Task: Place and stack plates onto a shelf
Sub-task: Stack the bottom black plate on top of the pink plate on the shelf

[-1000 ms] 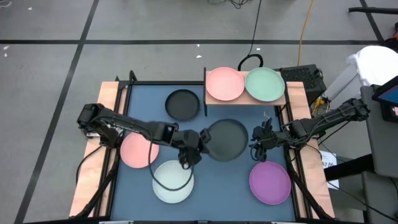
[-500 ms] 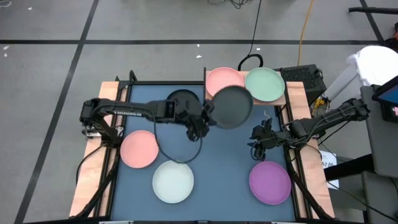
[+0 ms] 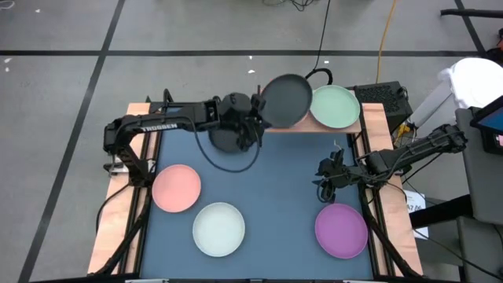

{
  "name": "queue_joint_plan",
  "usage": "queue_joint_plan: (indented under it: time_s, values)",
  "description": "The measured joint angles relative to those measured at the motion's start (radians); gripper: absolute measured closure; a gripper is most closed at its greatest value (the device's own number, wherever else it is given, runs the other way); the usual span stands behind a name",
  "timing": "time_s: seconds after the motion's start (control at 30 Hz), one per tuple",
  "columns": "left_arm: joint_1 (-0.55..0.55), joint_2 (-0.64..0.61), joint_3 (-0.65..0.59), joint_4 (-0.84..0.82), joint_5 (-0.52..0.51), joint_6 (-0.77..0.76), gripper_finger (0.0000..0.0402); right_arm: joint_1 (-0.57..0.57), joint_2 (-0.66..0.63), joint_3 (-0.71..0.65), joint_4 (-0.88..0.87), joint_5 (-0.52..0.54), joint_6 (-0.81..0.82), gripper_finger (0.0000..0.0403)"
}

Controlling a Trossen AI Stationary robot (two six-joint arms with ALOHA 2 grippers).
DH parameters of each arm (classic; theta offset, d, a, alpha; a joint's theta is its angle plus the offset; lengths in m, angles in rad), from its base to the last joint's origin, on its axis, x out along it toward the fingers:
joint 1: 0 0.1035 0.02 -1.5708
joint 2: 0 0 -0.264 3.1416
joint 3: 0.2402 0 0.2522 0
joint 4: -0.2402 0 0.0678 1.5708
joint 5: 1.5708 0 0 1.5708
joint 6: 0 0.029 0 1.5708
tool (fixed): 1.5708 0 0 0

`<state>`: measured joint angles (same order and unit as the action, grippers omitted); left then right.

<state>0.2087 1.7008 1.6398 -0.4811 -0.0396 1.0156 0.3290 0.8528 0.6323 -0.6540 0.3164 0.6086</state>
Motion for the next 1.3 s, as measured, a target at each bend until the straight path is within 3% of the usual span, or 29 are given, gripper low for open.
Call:
queue_joint_plan:
  time_s: [0.17, 0.53, 0.9, 1.3]
  values:
    - [0.041, 0.023, 0.02, 0.007, 0.023, -0.024, 0.0391, 0.0, 0.0, 0.0, 0.0, 0.005, -0.003, 0.0275]
    - [0.122, 0.124, 0.068, 0.185, 0.063, -0.007, 0.0391, 0.0, 0.001, 0.0, 0.051, 0.024, -0.054, 0.0275]
    - [0.152, 0.293, 0.33, -0.031, 0.092, -0.161, 0.0391, -0.001, 0.0, 0.0, 0.048, 0.023, -0.075, 0.0275]
    - [0.165, 0.342, 0.35, -0.144, 0.088, -0.198, 0.0387, 0.0, 0.0, 0.0, 0.032, 0.019, -0.075, 0.0275]
